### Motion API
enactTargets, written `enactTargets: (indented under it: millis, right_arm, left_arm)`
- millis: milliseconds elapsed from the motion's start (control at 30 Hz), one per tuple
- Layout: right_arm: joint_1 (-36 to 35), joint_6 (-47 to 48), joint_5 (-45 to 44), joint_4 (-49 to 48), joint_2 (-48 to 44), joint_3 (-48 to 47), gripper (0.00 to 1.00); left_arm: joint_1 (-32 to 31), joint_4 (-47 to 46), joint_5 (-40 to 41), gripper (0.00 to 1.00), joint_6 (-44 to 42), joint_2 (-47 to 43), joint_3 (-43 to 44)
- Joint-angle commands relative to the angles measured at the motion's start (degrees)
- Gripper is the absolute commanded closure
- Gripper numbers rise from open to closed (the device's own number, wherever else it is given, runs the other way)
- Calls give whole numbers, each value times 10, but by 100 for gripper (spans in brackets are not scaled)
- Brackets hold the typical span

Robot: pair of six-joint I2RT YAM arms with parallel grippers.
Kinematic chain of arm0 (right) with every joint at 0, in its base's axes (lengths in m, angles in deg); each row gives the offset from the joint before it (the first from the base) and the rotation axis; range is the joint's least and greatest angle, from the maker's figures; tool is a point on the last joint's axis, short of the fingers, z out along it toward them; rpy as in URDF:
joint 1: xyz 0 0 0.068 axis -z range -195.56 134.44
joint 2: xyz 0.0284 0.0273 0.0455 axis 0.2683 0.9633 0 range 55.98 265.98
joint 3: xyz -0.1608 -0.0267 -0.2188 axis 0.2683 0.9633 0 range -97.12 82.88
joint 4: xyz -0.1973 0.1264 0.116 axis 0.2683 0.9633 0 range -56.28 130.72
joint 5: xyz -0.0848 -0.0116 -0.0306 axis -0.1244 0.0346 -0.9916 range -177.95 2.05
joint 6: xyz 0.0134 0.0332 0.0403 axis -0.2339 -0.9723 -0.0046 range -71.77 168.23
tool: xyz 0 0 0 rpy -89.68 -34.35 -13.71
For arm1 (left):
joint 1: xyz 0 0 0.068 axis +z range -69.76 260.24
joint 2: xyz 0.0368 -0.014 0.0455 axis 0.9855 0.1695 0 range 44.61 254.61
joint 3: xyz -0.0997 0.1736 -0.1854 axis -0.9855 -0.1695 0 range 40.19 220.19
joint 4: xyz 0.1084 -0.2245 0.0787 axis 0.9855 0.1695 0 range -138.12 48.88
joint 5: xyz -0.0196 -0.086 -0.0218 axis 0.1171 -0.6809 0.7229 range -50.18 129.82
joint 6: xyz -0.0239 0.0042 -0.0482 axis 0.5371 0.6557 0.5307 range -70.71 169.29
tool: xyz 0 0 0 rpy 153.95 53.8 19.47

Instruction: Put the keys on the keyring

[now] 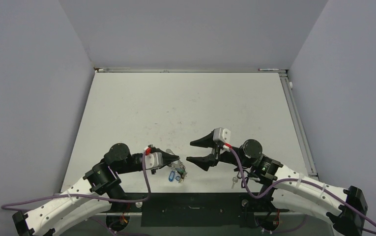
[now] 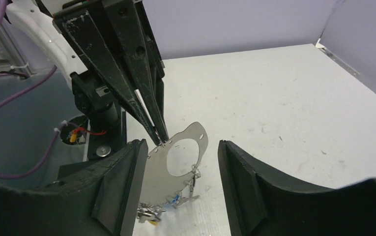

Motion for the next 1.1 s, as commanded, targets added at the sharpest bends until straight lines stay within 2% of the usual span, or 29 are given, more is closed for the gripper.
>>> enactTargets:
  millis: [0,200,567,967,1067]
  right_arm:
    - [0,-77,8,-11,8,-27,42]
    - [-20,-97,-50,-19,30,-22,37]
    - [-61,-59,-93,-27,103,-35,37]
    - [-75,-25,-150,-78,141,-40,43]
    - [-77,-18,-167,-89,141,-38,47]
  left_arm:
    - [3,-56,26,100,10,0,6]
    - [7,-58,63,100,19,16,14]
    - [10,-76,63,100,38,26,15]
    - [12,-84,41,100,51,22,12]
    - [12,-84,39,100,53,23,12]
